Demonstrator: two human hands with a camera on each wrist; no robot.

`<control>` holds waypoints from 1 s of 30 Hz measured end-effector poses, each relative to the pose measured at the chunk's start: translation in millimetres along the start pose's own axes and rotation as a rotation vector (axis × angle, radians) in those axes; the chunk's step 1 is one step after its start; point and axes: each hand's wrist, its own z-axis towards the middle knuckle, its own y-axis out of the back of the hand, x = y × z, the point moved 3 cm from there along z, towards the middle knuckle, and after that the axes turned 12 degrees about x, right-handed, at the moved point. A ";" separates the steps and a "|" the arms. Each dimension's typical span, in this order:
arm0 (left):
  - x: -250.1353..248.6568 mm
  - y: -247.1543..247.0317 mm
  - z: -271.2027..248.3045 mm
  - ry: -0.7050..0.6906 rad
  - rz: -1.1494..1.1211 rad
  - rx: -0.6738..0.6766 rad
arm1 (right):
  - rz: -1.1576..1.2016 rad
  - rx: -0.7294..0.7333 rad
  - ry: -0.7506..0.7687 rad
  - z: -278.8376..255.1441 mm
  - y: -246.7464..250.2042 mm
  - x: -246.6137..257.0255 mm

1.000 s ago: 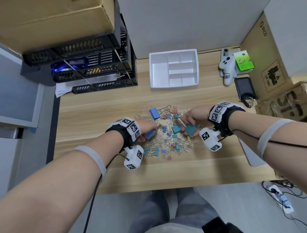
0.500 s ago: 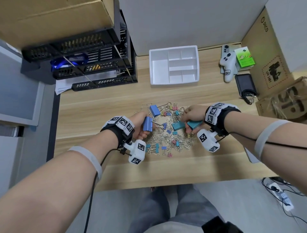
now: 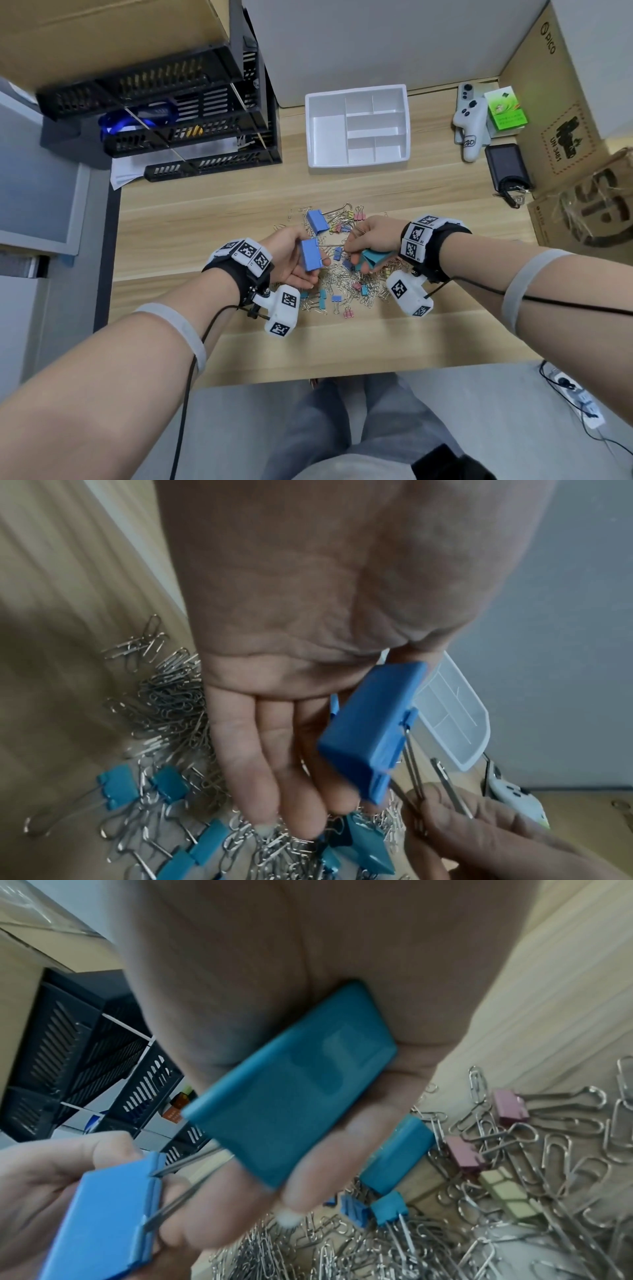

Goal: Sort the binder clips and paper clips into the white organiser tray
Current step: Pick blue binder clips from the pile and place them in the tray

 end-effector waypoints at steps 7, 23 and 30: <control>-11.4 -11.6 3.5 -0.066 0.169 -0.185 | -0.001 -0.046 0.003 -1.4 5.4 -0.9; -12.7 17.0 5.2 -0.070 0.457 -0.399 | -0.483 -0.413 -0.164 2.6 27.0 -9.7; -16.6 21.6 8.4 -0.044 0.516 -0.436 | -0.696 -0.468 -0.227 3.4 26.3 -14.3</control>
